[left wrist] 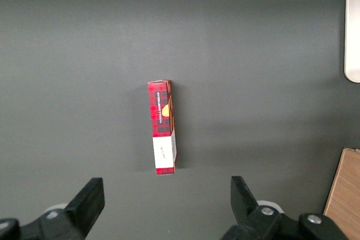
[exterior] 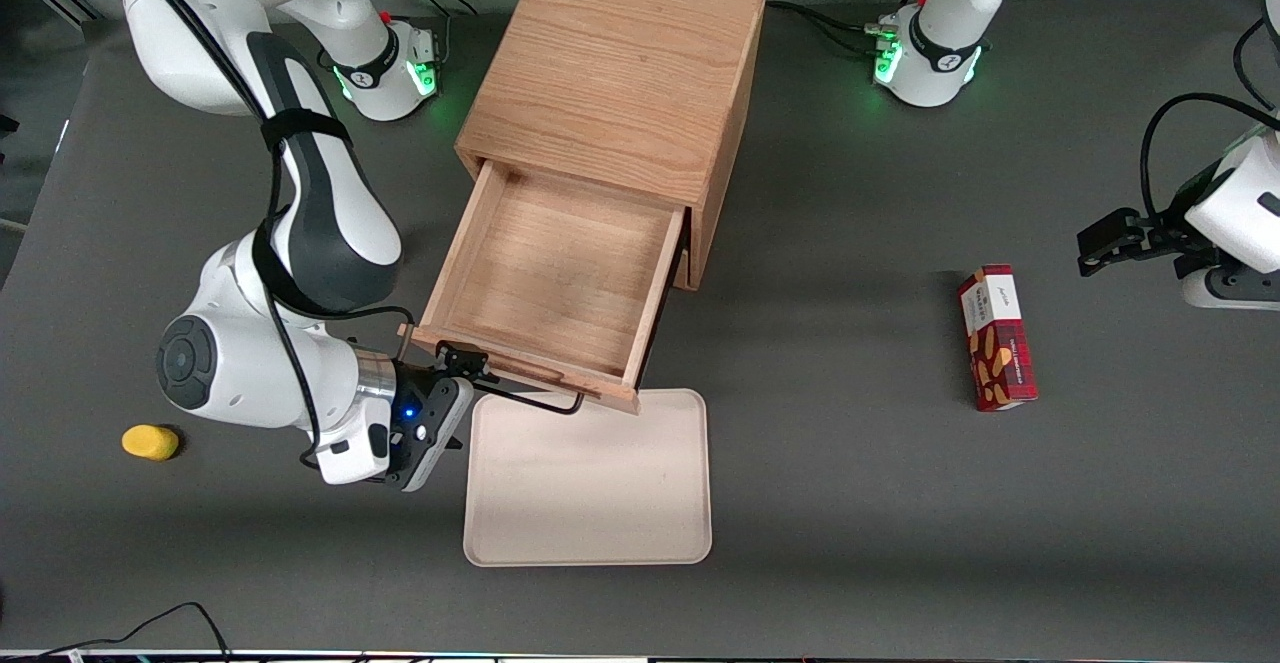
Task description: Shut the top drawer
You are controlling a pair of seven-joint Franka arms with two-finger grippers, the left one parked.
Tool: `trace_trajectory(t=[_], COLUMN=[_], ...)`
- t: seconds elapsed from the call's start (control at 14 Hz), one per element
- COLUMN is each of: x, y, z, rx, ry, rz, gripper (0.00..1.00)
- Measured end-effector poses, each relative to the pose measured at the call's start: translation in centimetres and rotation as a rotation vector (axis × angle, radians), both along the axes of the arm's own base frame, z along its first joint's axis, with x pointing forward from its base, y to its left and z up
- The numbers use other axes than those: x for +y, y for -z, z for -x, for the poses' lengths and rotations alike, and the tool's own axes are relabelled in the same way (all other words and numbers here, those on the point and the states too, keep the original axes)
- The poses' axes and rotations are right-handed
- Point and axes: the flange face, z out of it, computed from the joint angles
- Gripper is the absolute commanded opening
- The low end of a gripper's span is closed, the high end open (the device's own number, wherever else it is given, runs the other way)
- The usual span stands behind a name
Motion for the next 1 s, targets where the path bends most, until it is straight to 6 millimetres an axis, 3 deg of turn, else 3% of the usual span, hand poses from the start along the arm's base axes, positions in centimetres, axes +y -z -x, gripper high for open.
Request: trace_trajectory(t=[1.0], x=[0.9], y=[2.3], z=[-0.4], rx=[-0.003], ry=[0.002], rz=[-0.001], gripper=[1.00])
